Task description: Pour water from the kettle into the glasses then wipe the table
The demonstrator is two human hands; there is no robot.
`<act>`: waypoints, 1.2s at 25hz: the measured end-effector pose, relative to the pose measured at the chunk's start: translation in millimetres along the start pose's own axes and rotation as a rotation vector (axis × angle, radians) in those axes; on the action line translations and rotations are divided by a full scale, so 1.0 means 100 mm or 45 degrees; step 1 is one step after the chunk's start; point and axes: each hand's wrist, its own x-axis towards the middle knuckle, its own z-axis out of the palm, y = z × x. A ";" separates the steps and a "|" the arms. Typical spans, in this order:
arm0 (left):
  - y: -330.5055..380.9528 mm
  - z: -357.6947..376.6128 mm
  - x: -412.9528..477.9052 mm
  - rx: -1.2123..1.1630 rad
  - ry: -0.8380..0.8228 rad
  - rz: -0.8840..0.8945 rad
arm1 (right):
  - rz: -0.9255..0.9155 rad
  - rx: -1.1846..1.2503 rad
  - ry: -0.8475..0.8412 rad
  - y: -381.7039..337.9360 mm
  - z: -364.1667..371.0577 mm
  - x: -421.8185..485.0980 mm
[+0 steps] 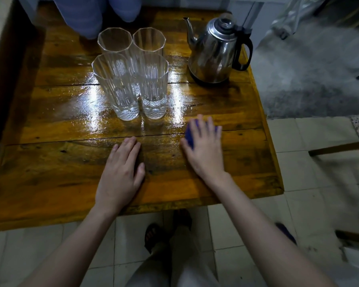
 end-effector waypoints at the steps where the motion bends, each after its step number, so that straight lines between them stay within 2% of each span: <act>1: 0.00 0.00 0.00 0.003 0.000 0.003 | -0.138 0.003 -0.019 -0.17 0.05 -0.08; 4: -0.01 0.01 0.01 0.006 -0.001 0.012 | -0.524 -0.017 -0.091 -0.39 0.15 -0.45; 6: -0.01 0.02 0.01 0.001 -0.001 0.009 | -0.633 -0.055 -0.124 -0.23 0.16 -0.66; 8: -0.01 0.02 0.01 -0.005 0.000 0.006 | -0.607 -0.056 -0.120 0.08 0.12 -0.81; 13: -0.01 0.01 0.00 -0.013 -0.005 0.008 | -0.171 0.028 -0.061 0.98 -0.13 -0.76; 16: -0.01 0.01 0.00 0.002 -0.014 0.009 | -0.062 -0.004 -0.119 1.17 -0.27 -0.59; 22: 0.01 -0.22 0.03 0.040 -0.231 -0.012 | -0.075 -0.072 -0.289 1.00 -0.56 -0.55; 25: -0.01 -0.70 0.13 -0.078 -0.244 -0.077 | -0.100 0.038 -0.178 0.70 -0.94 -0.42; 30: -0.14 -1.92 0.55 0.058 -0.133 -0.144 | -0.431 -0.083 0.124 0.01 -1.95 0.09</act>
